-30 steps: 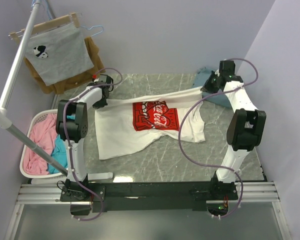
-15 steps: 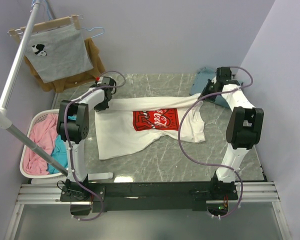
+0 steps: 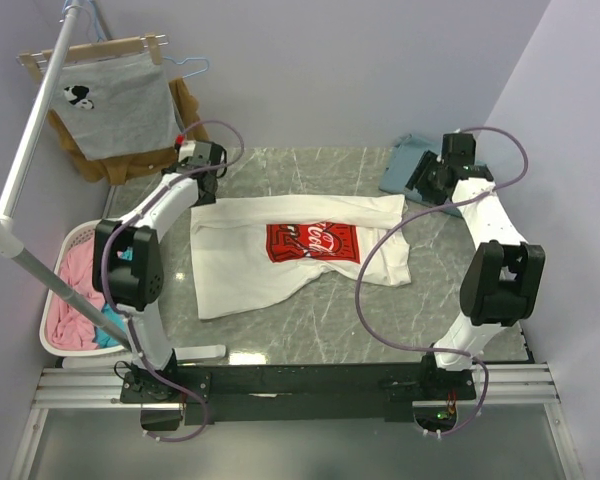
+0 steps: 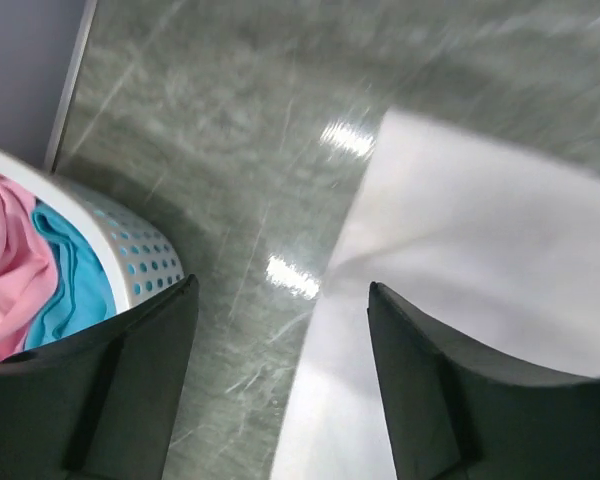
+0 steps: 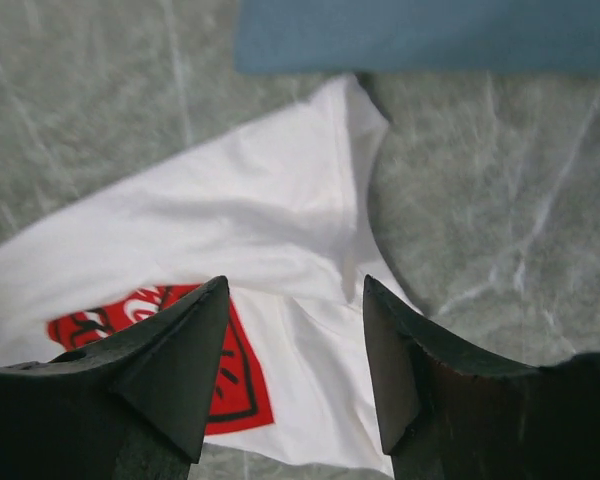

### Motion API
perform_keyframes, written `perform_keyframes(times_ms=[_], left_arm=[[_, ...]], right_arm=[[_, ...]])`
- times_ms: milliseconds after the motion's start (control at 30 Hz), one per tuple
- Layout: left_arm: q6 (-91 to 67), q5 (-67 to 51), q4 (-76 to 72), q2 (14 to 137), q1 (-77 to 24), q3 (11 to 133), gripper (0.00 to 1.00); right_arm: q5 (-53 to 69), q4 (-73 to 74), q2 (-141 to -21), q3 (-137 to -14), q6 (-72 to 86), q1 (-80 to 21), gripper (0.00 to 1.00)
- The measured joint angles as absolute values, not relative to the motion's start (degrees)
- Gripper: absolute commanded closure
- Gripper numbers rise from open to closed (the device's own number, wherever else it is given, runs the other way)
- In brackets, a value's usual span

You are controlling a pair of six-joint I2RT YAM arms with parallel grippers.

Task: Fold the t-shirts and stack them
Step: Fold the flattened tshirt in 1/3 of the way

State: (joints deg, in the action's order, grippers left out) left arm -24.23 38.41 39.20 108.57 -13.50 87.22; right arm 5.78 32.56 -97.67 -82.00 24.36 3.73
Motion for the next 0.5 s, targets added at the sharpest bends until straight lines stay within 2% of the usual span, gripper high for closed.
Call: perform_keyframes(times_ms=[133, 267, 500], left_arm=[[-23.1, 33.7, 36.3, 106.6, -13.5, 90.2, 0.34], [-22.6, 26.8, 33.5, 109.8, -13.9, 93.5, 0.4], [-22.4, 15.9, 30.6, 119.1, -14.3, 92.9, 0.43]], right_arm=[[9.0, 30.6, -99.3, -87.2, 24.7, 3.6, 0.4], [12.8, 29.2, -105.3, -93.1, 24.9, 2.8, 0.41], [19.4, 28.7, -113.8, -92.4, 25.6, 1.0, 0.42]])
